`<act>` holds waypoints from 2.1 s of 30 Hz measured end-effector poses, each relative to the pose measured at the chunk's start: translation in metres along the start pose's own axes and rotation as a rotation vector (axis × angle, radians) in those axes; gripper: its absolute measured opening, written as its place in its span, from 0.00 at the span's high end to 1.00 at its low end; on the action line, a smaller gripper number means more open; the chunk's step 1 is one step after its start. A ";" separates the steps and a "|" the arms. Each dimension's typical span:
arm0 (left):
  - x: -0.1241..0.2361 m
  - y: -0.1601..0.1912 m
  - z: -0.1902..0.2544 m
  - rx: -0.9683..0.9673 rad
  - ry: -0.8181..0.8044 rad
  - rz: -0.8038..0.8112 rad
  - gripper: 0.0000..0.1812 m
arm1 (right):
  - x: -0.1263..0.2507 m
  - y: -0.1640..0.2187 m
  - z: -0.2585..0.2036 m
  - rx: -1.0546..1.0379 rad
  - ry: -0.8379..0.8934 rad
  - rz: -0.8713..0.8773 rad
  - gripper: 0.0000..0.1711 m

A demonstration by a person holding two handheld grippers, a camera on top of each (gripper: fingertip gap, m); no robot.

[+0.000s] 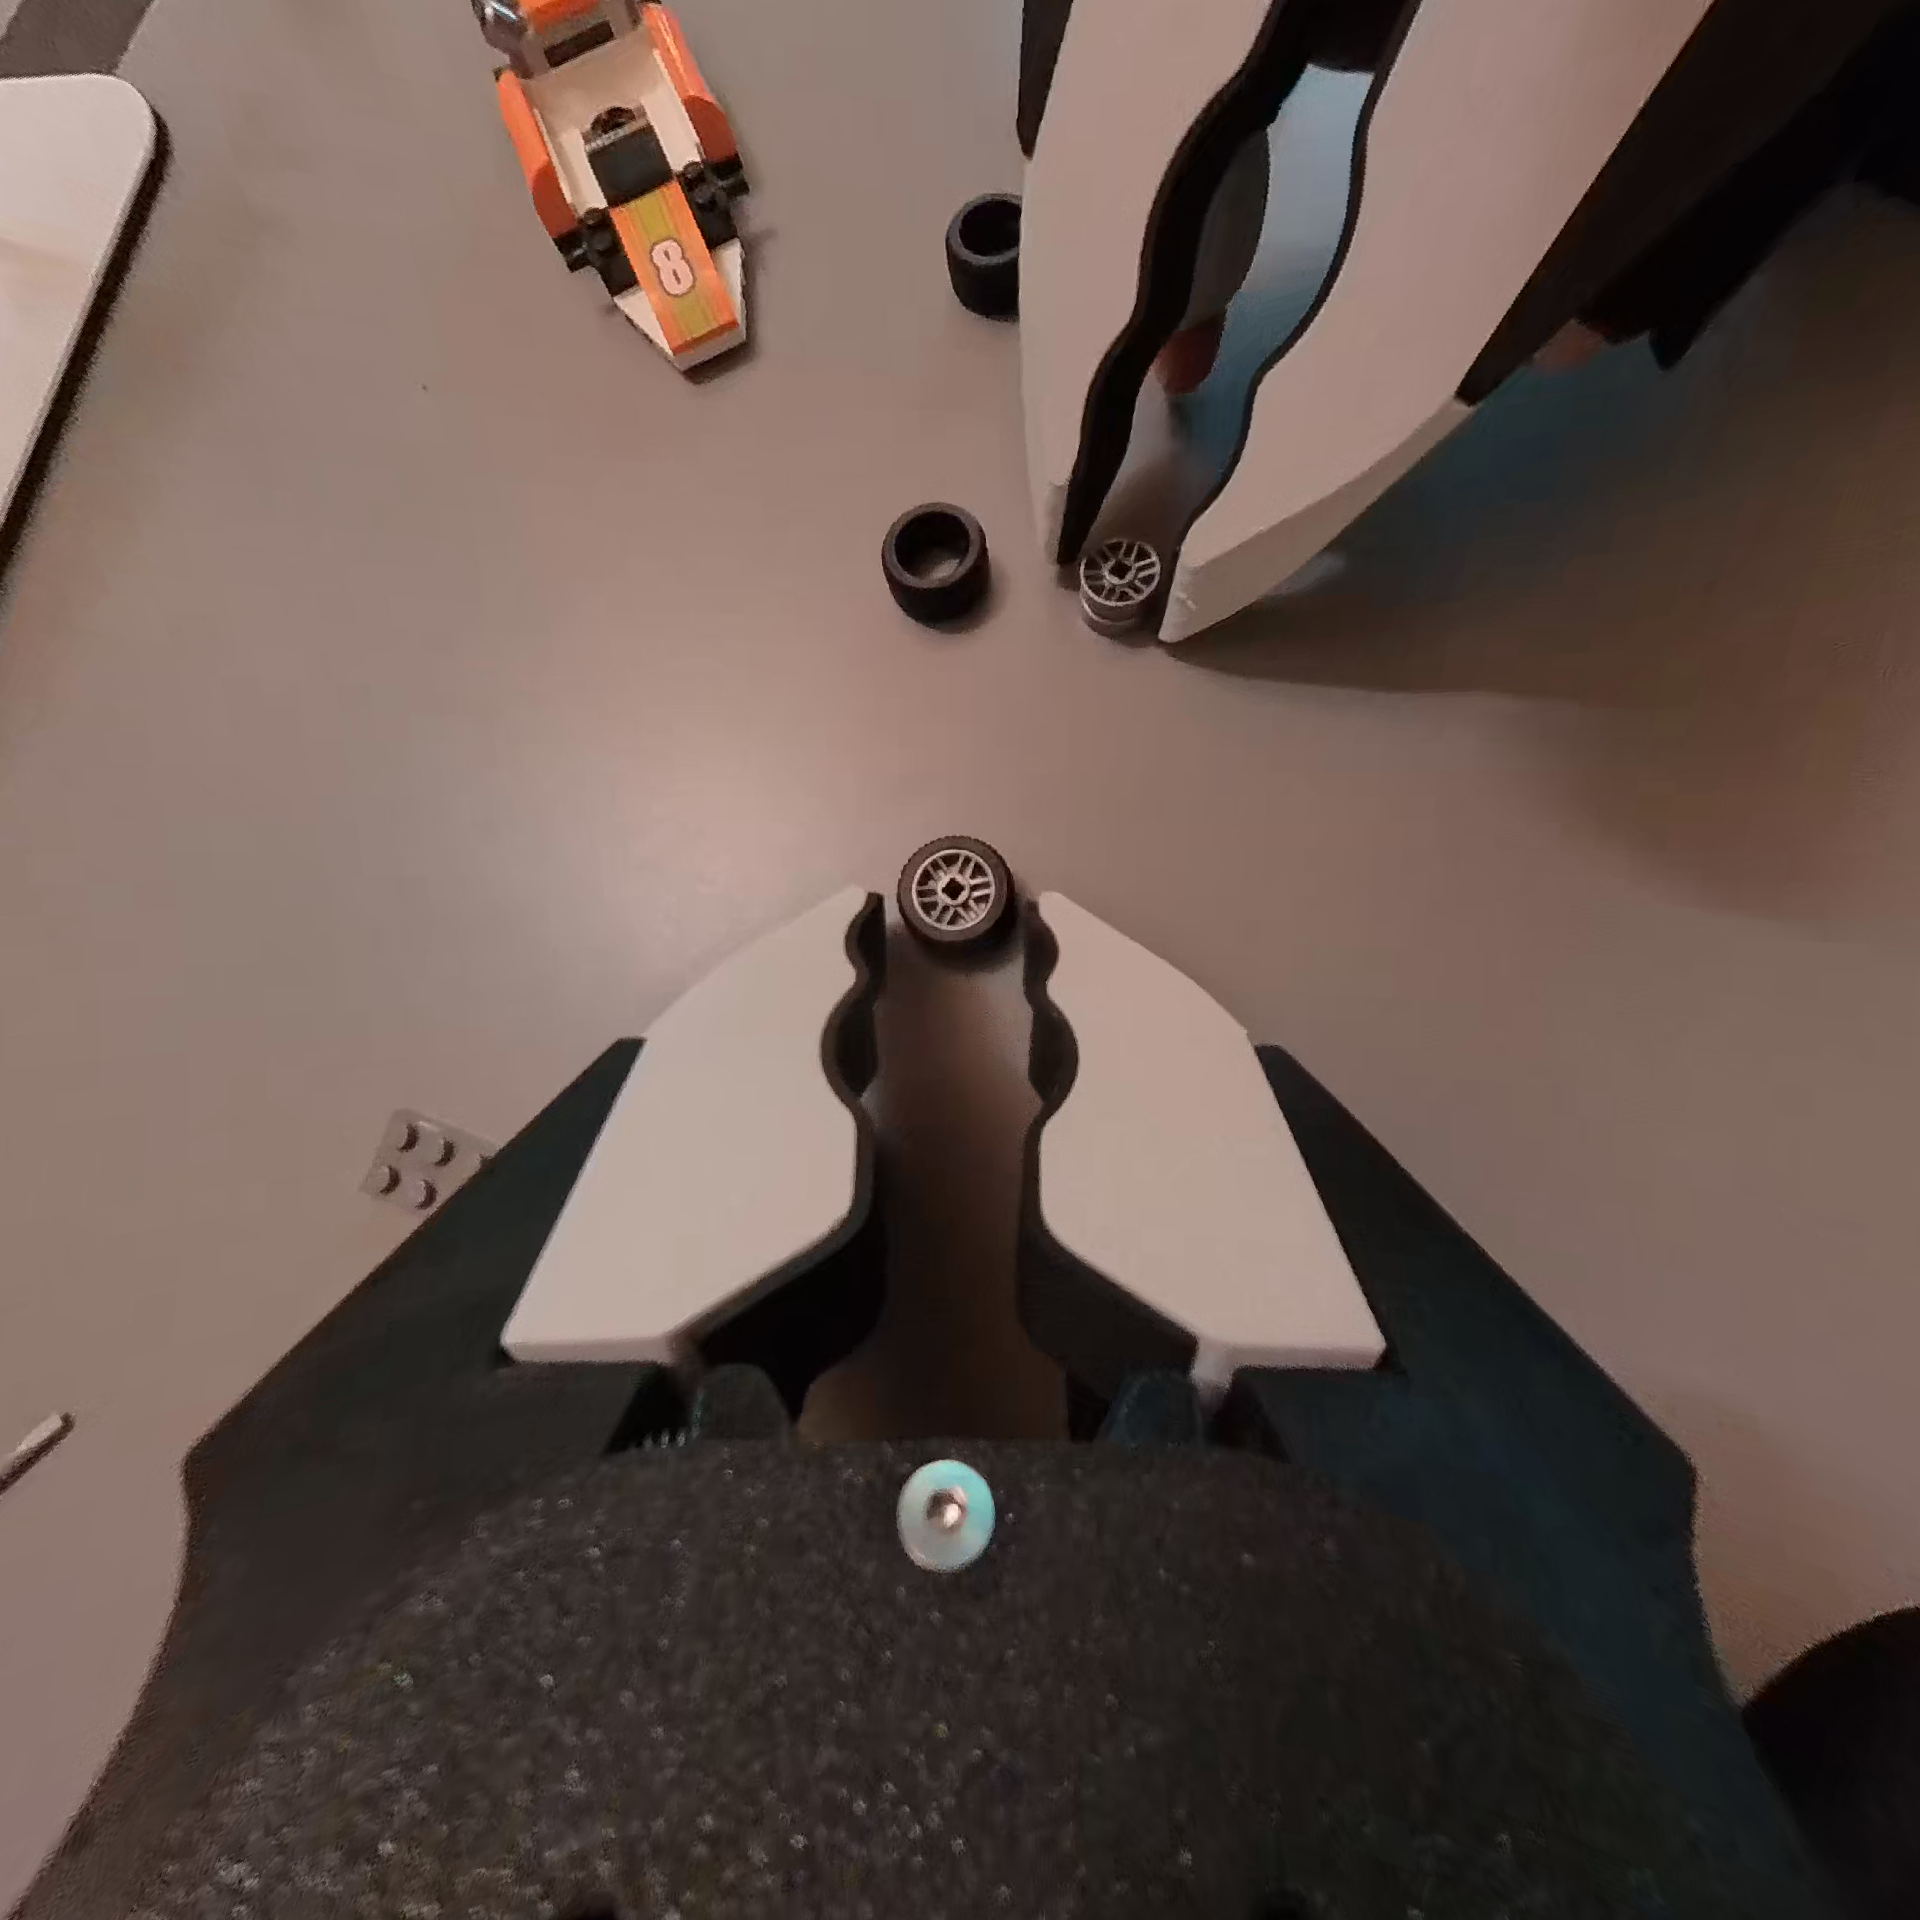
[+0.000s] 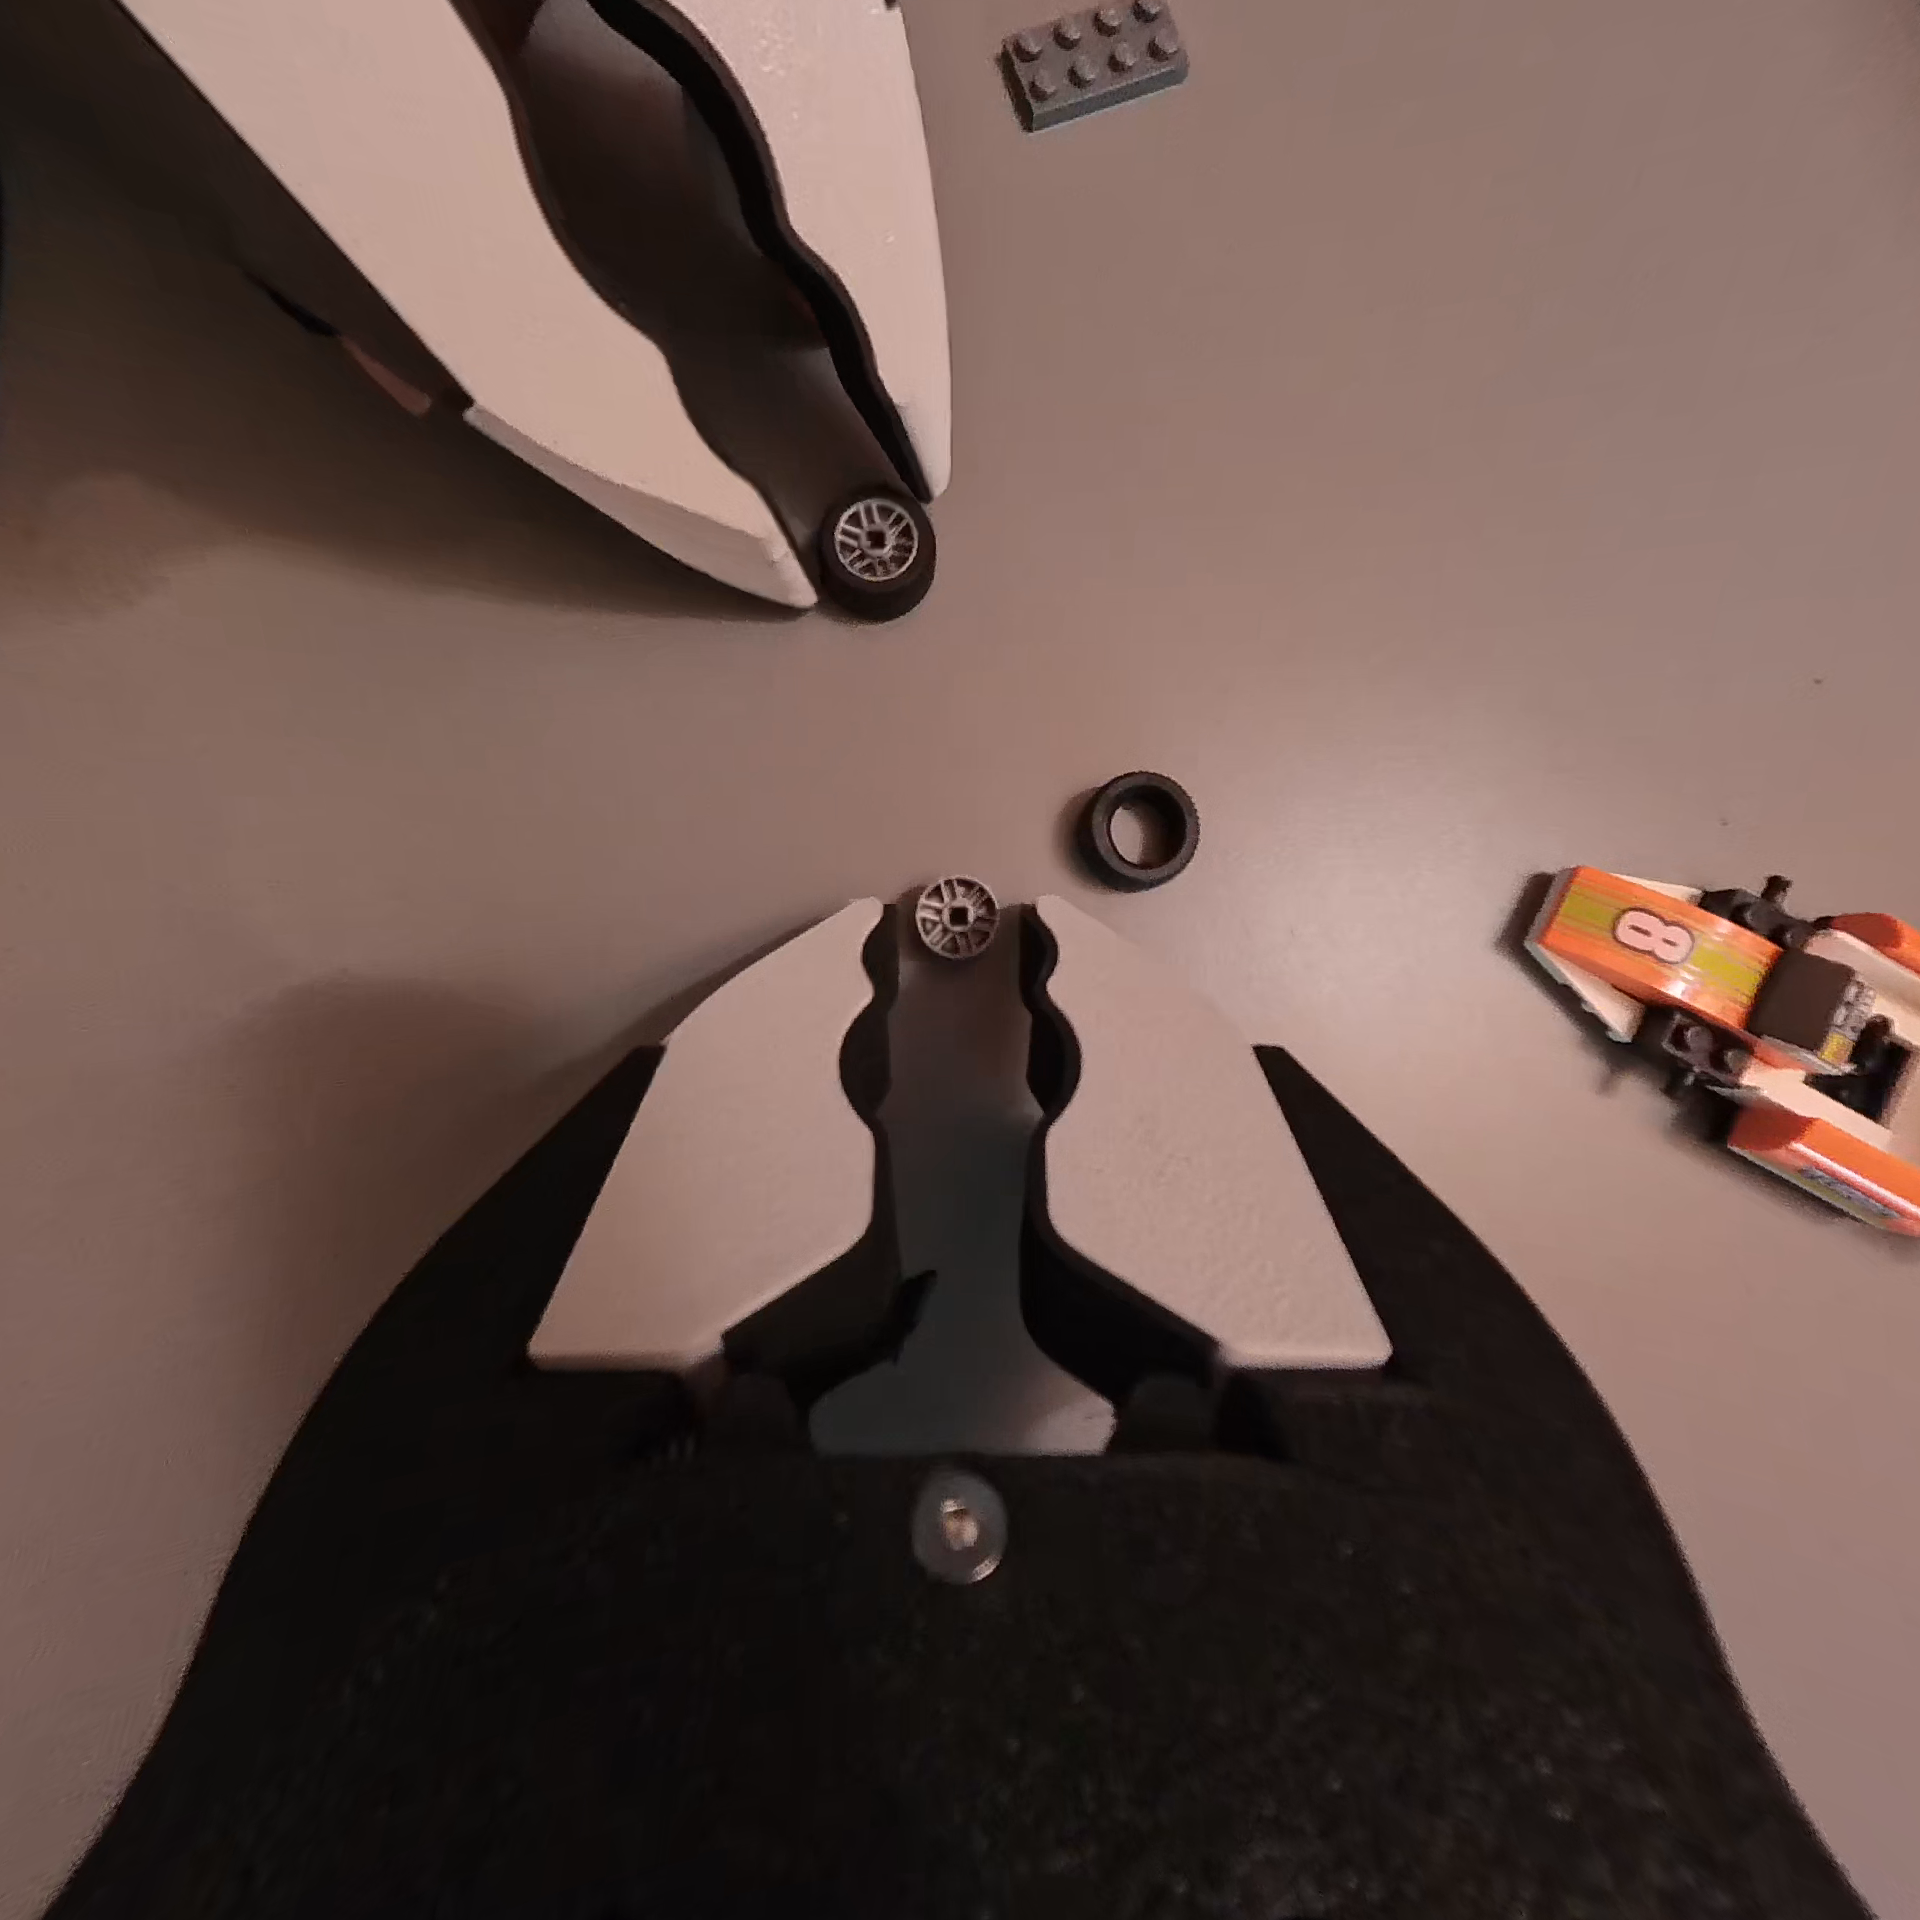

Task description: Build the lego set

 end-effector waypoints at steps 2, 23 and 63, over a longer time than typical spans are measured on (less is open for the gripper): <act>0.001 0.000 0.000 0.010 0.004 -0.016 0.81 | 0.000 0.000 0.000 0.009 0.011 -0.002 0.90; 0.004 -0.016 0.000 0.074 -0.034 0.128 0.82 | 0.003 -0.016 0.031 0.094 0.009 0.010 0.91; 0.006 -0.010 0.005 0.074 -0.028 0.138 0.86 | 0.049 0.041 0.027 0.091 0.002 -0.038 1.00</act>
Point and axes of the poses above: each gripper's, where its closed fingertips meet, x back along the fingers, y out of its underside, z = x × y across the jaws, the point moved 7 cm from there along x, back along the fingers, and after that the axes turned 10 degrees about -y, right-handed, at the moved point
